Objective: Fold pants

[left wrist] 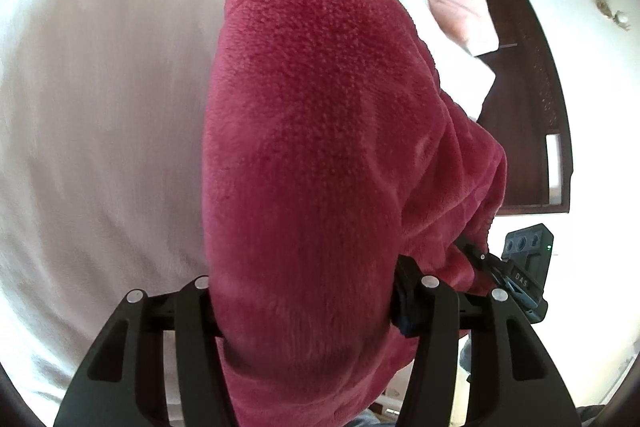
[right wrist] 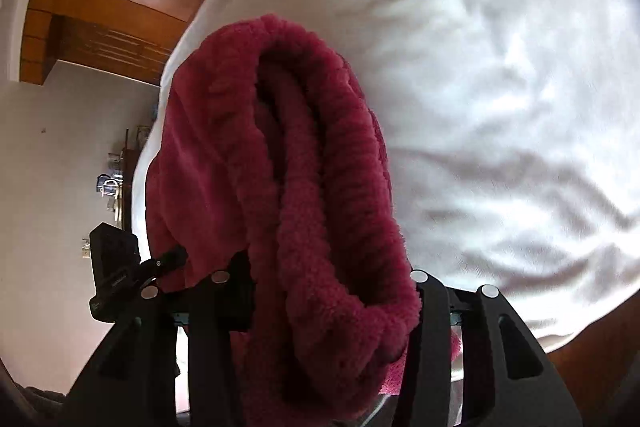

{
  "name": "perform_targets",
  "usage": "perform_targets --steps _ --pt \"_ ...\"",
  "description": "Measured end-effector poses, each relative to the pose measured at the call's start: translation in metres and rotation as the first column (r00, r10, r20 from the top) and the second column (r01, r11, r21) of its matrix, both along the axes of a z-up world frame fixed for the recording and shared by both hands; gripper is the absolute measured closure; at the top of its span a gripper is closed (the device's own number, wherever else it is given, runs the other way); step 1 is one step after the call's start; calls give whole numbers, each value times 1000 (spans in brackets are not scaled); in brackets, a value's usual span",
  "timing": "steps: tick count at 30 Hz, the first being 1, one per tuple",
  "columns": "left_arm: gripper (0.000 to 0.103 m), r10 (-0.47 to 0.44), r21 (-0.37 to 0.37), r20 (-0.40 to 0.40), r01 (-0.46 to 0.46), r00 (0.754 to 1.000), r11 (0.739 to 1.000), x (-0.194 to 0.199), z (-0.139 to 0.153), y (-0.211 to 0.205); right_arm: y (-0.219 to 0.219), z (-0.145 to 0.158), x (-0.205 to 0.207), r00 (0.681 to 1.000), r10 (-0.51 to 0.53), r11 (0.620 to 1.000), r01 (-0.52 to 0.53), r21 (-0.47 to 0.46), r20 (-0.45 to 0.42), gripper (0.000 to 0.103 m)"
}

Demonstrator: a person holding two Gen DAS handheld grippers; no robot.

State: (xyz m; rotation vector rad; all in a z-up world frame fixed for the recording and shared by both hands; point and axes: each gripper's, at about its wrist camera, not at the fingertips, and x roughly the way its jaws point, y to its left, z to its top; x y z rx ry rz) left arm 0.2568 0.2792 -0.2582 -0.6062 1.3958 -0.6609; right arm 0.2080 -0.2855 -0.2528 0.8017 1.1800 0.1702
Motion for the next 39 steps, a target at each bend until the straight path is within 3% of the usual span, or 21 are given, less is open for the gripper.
perform_targets --steps 9,18,27,39 --pt "48 102 41 85 -106 991 994 64 35 -5 -12 17 75 992 100 995 -101 16 71 58" --pt "48 179 75 180 -195 967 978 153 56 -43 -28 32 165 979 150 988 -154 20 139 58" --pt "47 205 131 215 -236 955 963 227 50 -89 -38 15 194 976 162 986 -165 10 144 57" --pt "43 225 203 168 -257 960 945 285 12 -106 15 5 216 988 145 989 -145 -1 60 57"
